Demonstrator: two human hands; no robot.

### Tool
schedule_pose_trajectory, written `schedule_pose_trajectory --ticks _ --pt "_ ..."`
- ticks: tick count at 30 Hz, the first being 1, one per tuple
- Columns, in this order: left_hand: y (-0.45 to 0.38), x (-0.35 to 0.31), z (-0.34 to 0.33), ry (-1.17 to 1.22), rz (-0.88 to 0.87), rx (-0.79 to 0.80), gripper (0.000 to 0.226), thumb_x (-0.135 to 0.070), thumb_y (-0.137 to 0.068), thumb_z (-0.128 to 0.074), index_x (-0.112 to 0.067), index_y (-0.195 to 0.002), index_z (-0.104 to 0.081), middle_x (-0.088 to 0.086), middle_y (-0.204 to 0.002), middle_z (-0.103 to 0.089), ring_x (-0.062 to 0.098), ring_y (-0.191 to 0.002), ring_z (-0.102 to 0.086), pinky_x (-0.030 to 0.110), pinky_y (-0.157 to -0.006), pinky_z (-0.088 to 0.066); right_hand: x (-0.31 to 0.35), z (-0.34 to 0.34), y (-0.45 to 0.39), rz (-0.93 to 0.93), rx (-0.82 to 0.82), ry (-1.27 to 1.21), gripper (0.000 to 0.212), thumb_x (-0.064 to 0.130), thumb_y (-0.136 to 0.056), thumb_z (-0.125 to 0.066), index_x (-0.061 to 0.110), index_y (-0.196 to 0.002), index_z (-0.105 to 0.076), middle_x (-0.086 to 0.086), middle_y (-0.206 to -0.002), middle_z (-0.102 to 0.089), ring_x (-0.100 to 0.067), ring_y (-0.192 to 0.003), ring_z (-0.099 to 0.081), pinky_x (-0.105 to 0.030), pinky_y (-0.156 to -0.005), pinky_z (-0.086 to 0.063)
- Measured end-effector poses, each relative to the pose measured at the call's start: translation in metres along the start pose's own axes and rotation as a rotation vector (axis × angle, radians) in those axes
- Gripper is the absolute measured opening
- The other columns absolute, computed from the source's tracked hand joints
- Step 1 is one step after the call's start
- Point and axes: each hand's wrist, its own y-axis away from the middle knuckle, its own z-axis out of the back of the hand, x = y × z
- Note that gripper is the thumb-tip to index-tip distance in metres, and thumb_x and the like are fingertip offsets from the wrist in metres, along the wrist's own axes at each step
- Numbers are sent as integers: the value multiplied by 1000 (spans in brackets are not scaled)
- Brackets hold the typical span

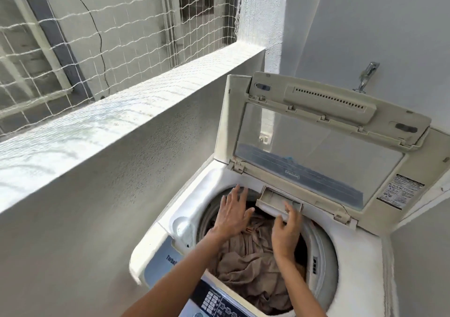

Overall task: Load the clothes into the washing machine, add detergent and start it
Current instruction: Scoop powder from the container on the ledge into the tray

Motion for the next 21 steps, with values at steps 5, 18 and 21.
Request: schedule_pose_trajectory --ticks 5,18,21 --pt "51 10 98 111 51 -288 58 -47 -93 -26 -16 -138 -42 10 -144 -40 29 -129 -42 40 -102 -36 118 -38 20 214 121 -243 28 -6 -90 -51 9 -112 -60 2 -102 -57 -27 -92 -61 -40 -81 -53" --pt "332 57 310 408 -44 -988 26 -12 -83 -48 -12 -108 -53 -8 -97 -59 10 -85 -59 30 -79 -50 409 -14 247 461 371 -803 29 -2 -75 -48 19 -89 -62 4 -85 -65 -5 -79 -62 -14 -70 -48" --pt "389 70 335 194 -131 -1185 25 -18 -85 -44 -9 -106 -53 5 -99 -59 15 -94 -53 29 -87 -45 443 -4 288 585 433 -769 34 -10 -77 -52 20 -90 -62 4 -86 -64 -11 -82 -62 -18 -72 -49"
